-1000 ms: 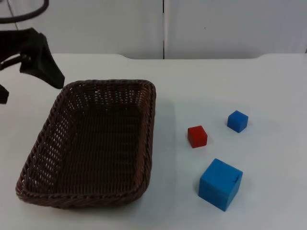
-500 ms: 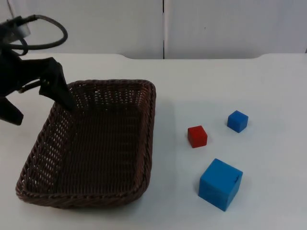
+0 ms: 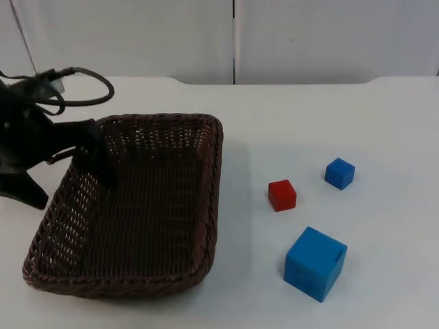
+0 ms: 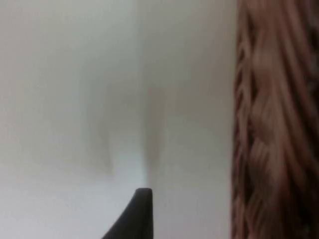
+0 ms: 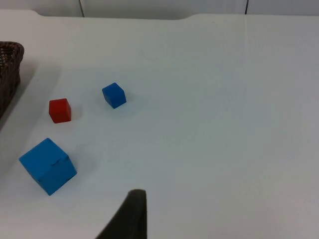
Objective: Pick up the basket with the left hand and place the largest block into the basket with the right hand.
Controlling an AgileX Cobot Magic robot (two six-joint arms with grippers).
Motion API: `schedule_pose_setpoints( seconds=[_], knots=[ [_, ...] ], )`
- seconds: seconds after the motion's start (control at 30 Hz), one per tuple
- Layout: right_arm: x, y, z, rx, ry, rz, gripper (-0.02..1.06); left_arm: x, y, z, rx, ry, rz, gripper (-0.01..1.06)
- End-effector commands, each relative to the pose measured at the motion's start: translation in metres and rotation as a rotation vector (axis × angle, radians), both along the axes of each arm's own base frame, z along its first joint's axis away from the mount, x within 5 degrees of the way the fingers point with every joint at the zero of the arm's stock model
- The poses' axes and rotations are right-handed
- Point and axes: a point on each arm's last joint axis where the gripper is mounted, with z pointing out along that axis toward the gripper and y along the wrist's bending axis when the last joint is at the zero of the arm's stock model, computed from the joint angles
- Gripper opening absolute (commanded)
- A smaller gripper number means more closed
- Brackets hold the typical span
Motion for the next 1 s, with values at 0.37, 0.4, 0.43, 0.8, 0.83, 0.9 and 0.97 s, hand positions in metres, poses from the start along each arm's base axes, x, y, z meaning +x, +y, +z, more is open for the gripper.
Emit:
schedule_pose_setpoints(
  seconds=[0.37, 0.4, 0.43, 0.8, 0.83, 0.9, 0.97],
  knots=[
    [0.000, 0.000, 0.000, 0.000, -0.005, 0.005, 1.05, 0.004, -0.011, -0.019, 0.025, -0.010, -0.054, 1.05],
    [0.000, 0.000, 0.000, 0.000, -0.005, 0.005, 1.05, 0.004, -0.014, -0.020, 0.029, -0.017, -0.064, 1.05],
    [0.000, 0.000, 0.000, 0.000, -0.005, 0.005, 1.05, 0.005, -0.014, -0.020, 0.032, -0.022, -0.062, 1.05],
    [0.000, 0.000, 0.000, 0.000, -0.005, 0.005, 1.05, 0.004, -0.014, -0.021, 0.039, -0.020, -0.072, 0.94],
    [0.000, 0.000, 0.000, 0.000, -0.005, 0.005, 1.05, 0.004, -0.014, -0.021, 0.039, -0.022, -0.072, 0.89],
    [0.000, 0.000, 0.000, 0.000, -0.005, 0.005, 1.05, 0.004, -0.014, -0.021, 0.039, -0.022, -0.072, 0.75],
    [0.000, 0.000, 0.000, 0.000, -0.005, 0.005, 1.05, 0.004, -0.014, -0.021, 0.038, -0.020, -0.066, 0.68]
  ],
)
